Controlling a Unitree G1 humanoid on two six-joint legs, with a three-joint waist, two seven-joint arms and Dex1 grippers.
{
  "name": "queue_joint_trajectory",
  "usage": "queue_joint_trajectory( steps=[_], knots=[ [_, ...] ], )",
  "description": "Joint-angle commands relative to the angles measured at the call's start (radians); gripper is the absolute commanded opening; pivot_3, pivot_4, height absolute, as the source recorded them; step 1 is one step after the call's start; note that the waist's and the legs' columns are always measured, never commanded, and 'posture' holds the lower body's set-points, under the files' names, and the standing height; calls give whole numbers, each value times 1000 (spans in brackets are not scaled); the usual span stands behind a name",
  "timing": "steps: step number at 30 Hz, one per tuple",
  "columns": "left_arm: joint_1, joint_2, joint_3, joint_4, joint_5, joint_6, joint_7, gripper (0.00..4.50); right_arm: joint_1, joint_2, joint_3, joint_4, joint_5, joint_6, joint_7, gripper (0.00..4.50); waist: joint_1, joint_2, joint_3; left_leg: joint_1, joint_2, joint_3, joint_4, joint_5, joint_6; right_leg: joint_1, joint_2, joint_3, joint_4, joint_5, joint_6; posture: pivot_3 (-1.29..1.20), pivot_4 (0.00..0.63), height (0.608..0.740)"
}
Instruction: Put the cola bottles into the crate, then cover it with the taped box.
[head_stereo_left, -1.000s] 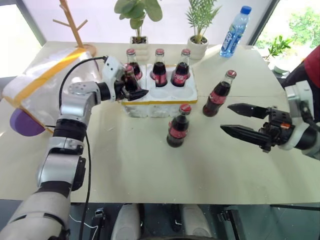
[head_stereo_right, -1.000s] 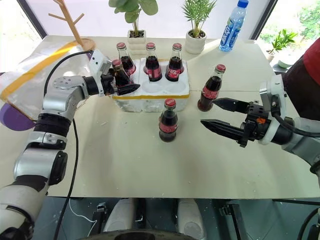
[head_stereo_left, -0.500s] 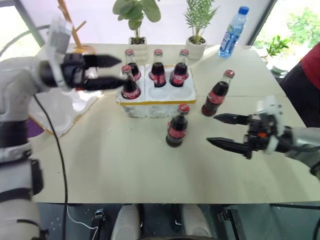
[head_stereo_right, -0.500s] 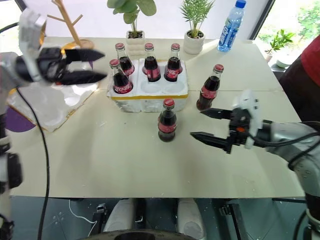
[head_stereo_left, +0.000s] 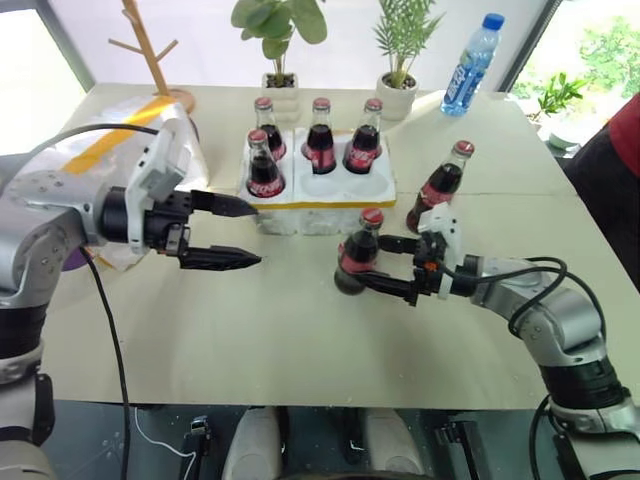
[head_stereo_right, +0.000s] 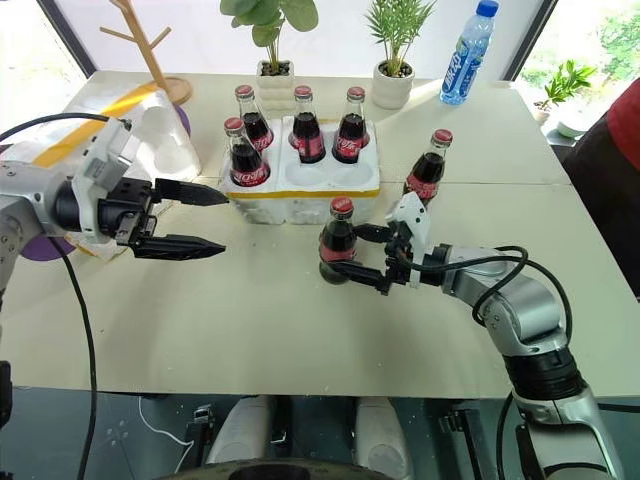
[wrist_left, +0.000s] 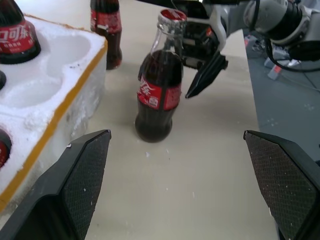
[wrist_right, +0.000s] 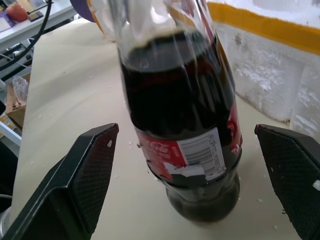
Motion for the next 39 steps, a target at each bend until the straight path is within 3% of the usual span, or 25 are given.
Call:
queue_joint_trajectory(
  steps=[1,5,10,16,19,27,32,39],
  knots=[
    [-9,-1,38,-28,-27,-3,24,4471,-27,41,24,20,-32,-36,-3,4500,-2,0,0,0,0,0,0,0,0,0,0,0,0,0,0,0,150,740],
    [-1,-4,31,-28,-32,-12,37,4471,-57,109,42,98,-89,-63,-41,4500,-4,0,0,0,1,0,0,0,0,0,1,0,0,0,0,0,150,740],
    [-3,-22,32,-18,-24,-24,72,4500,-75,145,-24,76,-33,-41,-41,2796,0,0,0,0,1,0,0,0,0,0,1,0,0,0,0,0,150,740],
    [14,-42,83,-8,-31,-26,141,4500,-154,111,-198,-56,337,171,17,2837,-3,2,1,-2,0,0,0,0,0,-2,0,0,0,0,0,0,150,740],
    [20,-90,145,-21,-72,7,235,4500,-279,150,-228,-11,394,187,-36,2837,-11,2,1,-1,1,0,0,0,0,-2,0,1,2,0,0,0,150,740],
    [128,-129,207,-97,-63,-16,381,4500,-598,327,-111,390,25,-96,-225,2837,-28,3,1,-1,2,1,-1,1,-1,-4,1,2,3,1,-1,0,150,740],
    [191,-117,259,-147,-89,-8,428,4500,-656,395,-40,600,-169,-266,-262,2837,-26,3,1,-3,2,3,-2,2,-4,-6,-2,2,2,1,-1,0,150,740],
    [214,-113,280,-170,-97,-12,463,4500,-623,416,53,666,-300,-328,-187,2837,-28,3,2,-6,2,3,-3,4,-6,-7,-3,1,2,1,0,0,150,740]
  ],
)
